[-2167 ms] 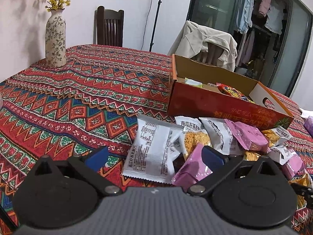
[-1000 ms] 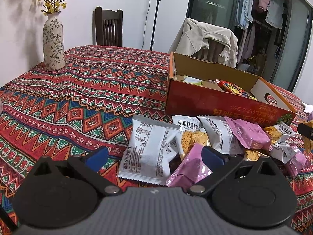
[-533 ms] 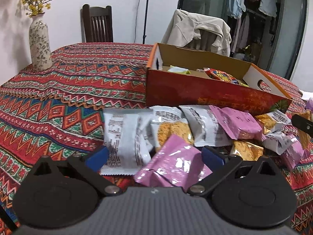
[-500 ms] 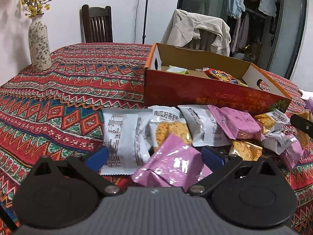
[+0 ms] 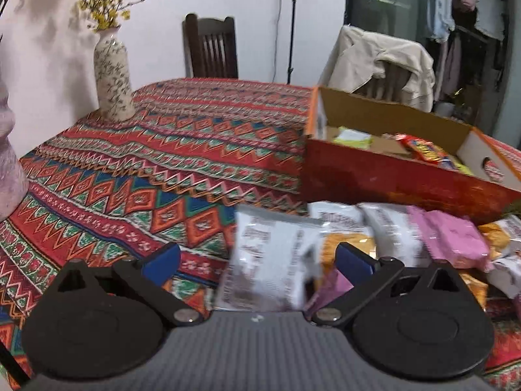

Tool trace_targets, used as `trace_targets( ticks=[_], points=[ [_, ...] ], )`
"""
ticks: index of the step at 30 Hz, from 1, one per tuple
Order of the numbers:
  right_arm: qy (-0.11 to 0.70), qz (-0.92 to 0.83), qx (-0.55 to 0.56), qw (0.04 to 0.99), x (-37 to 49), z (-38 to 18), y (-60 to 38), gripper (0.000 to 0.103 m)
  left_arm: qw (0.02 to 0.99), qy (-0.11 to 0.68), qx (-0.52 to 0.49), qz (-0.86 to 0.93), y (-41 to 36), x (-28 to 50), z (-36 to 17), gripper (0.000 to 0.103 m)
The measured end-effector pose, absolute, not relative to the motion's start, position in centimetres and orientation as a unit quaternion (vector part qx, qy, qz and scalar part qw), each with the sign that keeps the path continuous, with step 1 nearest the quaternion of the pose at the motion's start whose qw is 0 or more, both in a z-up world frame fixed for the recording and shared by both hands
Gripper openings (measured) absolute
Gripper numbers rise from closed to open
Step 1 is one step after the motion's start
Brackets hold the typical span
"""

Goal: Organize snacks
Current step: 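Grasp the white printed packet with the left gripper while the right gripper holds the cookie packet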

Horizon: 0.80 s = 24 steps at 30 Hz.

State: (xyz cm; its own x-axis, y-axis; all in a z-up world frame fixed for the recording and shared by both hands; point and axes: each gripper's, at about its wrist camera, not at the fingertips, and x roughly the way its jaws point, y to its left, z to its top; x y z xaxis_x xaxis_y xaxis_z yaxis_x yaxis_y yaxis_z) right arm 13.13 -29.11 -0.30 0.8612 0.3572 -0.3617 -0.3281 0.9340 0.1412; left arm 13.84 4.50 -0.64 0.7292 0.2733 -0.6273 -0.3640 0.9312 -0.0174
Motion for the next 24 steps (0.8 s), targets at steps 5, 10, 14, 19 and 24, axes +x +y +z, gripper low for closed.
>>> trace_targets(
  ticks=[5,10,14,19,24],
  points=[
    [0.196,0.176,0.035,0.964,13.1,-0.3,-29.1,0.051,0.928,0.329,-0.094,0.148,6.0,13.8,-1.1,0.099],
    [0.198,0.170,0.031,0.965,13.2,-0.4,-28.8,0.051,0.931,0.327,-0.112,0.119,6.2,13.8,-1.2,0.075],
    [0.197,0.169,0.029,0.965,13.2,-0.5,-28.6,0.051,0.929,0.330,-0.120,0.114,6.5,13.8,-1.5,0.047],
    [0.197,0.166,0.026,0.966,13.3,-0.6,-28.4,0.051,0.934,0.316,-0.116,0.119,6.7,13.3,-1.1,0.044],
    [0.196,0.165,0.023,0.966,13.2,-0.6,-28.4,0.051,0.941,0.298,-0.112,0.119,7.0,12.7,-0.3,0.044]
  ],
)
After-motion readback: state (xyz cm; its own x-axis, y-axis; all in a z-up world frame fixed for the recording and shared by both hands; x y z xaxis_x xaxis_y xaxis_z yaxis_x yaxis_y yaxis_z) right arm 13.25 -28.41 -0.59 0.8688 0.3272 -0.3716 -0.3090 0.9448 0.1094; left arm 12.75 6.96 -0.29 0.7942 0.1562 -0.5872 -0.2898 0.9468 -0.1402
